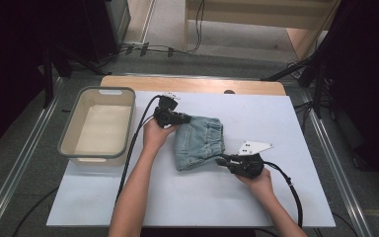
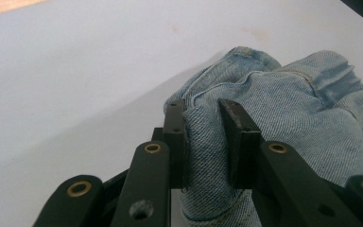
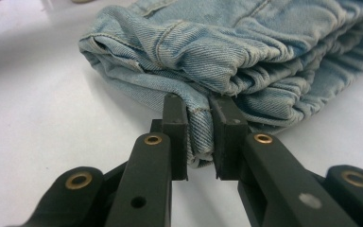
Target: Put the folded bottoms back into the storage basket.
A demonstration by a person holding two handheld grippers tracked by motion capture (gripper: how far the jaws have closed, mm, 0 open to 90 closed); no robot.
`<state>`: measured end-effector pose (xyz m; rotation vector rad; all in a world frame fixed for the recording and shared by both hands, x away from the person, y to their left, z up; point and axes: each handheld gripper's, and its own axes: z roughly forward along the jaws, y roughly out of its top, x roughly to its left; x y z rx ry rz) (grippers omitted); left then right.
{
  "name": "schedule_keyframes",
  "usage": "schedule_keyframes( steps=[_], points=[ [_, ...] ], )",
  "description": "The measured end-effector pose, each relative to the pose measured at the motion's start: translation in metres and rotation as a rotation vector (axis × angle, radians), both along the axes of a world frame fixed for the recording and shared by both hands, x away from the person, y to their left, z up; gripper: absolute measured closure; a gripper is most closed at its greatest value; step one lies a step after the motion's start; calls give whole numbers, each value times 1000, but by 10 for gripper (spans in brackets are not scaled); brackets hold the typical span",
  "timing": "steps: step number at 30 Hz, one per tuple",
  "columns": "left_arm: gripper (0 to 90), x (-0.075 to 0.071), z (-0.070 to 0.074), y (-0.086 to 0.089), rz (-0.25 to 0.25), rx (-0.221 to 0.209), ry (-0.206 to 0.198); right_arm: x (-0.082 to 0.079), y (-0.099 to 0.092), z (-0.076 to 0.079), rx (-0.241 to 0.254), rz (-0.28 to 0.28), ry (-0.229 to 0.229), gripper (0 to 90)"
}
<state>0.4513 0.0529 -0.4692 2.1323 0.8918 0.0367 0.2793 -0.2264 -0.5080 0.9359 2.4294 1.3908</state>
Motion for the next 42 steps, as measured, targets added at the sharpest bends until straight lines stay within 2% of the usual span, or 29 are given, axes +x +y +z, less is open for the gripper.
schedule_keyframes(
  steps=[15, 22, 30, 42],
  points=[
    [741, -6, 14, -1, -10, -5, -56, -4, -5, 15, 44, 3, -34, 772],
    [739, -10, 21, -1, -4, -24, -82, -6, -7, 21, 51, 2, -54, 772],
    [739, -11, 25, -2, -3, -31, -95, -7, -8, 25, 54, 0, -72, 772],
    [739, -13, 42, -7, -14, -9, -133, -8, -11, 33, 70, -9, -98, 771]
  ],
)
